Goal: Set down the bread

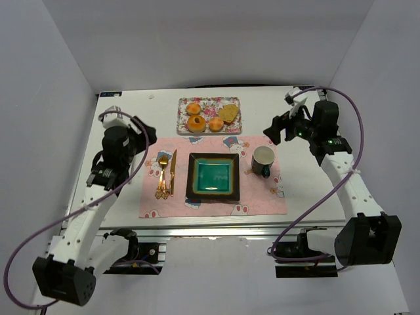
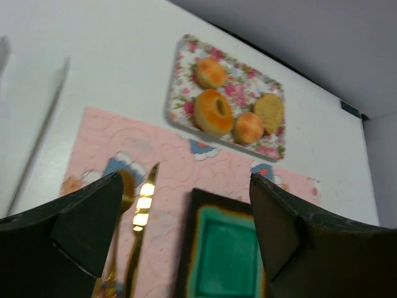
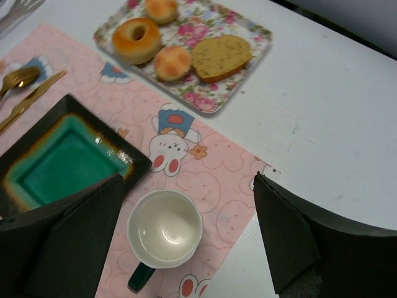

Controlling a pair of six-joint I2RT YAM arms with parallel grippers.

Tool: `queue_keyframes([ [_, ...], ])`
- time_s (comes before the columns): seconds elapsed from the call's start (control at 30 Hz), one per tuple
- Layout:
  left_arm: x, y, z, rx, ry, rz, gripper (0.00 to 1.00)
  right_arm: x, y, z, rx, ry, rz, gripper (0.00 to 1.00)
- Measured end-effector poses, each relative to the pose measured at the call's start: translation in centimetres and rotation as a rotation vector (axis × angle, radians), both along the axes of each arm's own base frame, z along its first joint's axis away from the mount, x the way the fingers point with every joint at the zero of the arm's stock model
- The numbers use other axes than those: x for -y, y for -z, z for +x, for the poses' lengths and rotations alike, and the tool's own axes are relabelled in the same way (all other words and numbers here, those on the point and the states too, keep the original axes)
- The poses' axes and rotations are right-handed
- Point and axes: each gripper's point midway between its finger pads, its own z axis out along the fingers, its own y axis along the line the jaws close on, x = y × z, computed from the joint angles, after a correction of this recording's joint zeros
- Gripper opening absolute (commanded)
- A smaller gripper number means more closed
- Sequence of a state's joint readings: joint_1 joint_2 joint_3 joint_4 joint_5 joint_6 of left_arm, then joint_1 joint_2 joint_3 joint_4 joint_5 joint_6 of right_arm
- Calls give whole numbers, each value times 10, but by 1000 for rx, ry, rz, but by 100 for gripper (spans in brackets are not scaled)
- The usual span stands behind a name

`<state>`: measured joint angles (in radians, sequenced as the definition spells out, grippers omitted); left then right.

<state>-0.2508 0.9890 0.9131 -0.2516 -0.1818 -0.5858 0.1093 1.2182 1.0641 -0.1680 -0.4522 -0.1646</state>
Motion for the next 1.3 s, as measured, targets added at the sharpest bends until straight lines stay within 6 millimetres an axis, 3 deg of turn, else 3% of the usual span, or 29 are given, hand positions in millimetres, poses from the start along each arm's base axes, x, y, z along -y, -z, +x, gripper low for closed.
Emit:
queue_keyframes([
  [0.03, -10, 5, -8, -14, -26, 2, 63, -6, 4, -4, 12, -72, -22, 81],
  [0.07, -20, 12, -16, -35, -55, 5, 25, -13, 7, -10, 21, -147, -34, 67],
  [0.1, -30, 18, -22, -55, -86, 8, 12, -20, 9, -17, 34, -222, -39, 57],
  [0.13, -39, 26, -27, -78, -112, 11, 2, -29, 11, -26, 51, -314, -39, 43],
  [0.17, -48, 33, -32, -103, -138, 17, 0, -38, 13, -35, 64, -390, -35, 31],
  [0.2, -57, 41, -36, -130, -162, 23, 0, -46, 14, -42, 71, -453, -29, 9],
  [0.27, -73, 53, -43, -182, -208, 36, 0, -62, 17, -52, 75, -548, -12, 11],
  [0.3, -80, 59, -45, -207, -229, 43, 0, -68, 21, -56, 59, -580, -4, 39],
  [0.33, -89, 66, -47, -236, -253, 51, 13, -75, 25, -60, 33, -607, 8, 52],
  [0.37, -96, 72, -49, -261, -268, 63, 33, -80, 30, -61, 12, -627, 13, 60],
  [0.43, -112, 88, -51, -330, -303, 88, 76, -86, 38, -59, -23, -645, 15, 69],
  [0.47, -120, 99, -52, -375, -317, 102, 81, -88, 41, -57, -34, -646, 15, 69],
  [0.6, -138, 141, -55, -549, -336, 149, 85, -87, 47, -56, -58, -642, 12, 72],
  [0.8, -143, 186, -42, -722, -230, 264, 85, -86, 48, -60, -50, -639, 9, 73],
  [1.3, -139, 240, 14, -743, 54, 403, 79, -83, 51, -59, -40, -647, 7, 74],
])
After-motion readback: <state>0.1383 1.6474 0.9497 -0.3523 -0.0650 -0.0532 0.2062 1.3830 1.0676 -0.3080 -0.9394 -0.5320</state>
